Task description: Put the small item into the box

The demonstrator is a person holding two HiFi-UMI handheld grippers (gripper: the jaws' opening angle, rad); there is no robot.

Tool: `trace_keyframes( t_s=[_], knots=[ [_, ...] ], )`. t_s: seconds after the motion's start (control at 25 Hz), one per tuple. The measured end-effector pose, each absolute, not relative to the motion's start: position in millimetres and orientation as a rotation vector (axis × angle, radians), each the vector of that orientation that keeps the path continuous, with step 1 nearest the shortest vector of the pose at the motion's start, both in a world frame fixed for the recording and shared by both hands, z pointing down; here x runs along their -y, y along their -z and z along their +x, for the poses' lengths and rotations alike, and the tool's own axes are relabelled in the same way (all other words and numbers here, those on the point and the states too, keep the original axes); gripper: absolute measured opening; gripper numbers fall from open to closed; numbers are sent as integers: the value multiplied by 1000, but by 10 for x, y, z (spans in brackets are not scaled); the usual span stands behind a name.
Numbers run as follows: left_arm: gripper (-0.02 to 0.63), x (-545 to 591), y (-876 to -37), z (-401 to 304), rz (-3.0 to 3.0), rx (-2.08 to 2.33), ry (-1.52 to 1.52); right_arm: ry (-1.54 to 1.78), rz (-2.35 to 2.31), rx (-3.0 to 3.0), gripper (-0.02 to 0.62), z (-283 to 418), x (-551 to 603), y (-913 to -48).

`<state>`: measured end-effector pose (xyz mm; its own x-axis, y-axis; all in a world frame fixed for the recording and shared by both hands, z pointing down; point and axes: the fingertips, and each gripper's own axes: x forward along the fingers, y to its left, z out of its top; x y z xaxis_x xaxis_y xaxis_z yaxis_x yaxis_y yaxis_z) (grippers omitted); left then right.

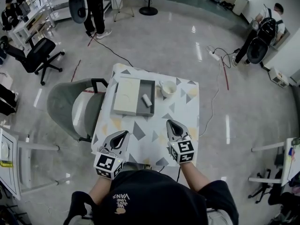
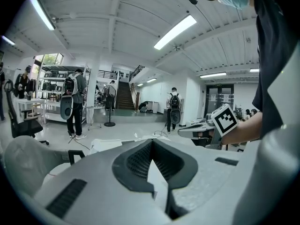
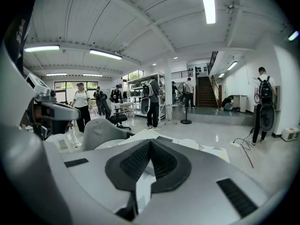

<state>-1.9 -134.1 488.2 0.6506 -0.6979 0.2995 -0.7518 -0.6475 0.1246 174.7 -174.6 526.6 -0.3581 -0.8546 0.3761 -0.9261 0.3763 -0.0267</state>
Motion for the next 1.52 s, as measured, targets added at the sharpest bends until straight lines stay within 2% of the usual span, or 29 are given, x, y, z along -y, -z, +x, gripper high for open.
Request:
trace_keyframes(
  t_s=[0.52,1.52],
  knots=[
    [5,952,-4854,393,2649,1165,-328,-366,1657,2405,1,2213,955,-4883],
    [5,594,-4901,434,2612,1220,-310,-365,1591,2428,0,2154,500,-4921]
  ],
)
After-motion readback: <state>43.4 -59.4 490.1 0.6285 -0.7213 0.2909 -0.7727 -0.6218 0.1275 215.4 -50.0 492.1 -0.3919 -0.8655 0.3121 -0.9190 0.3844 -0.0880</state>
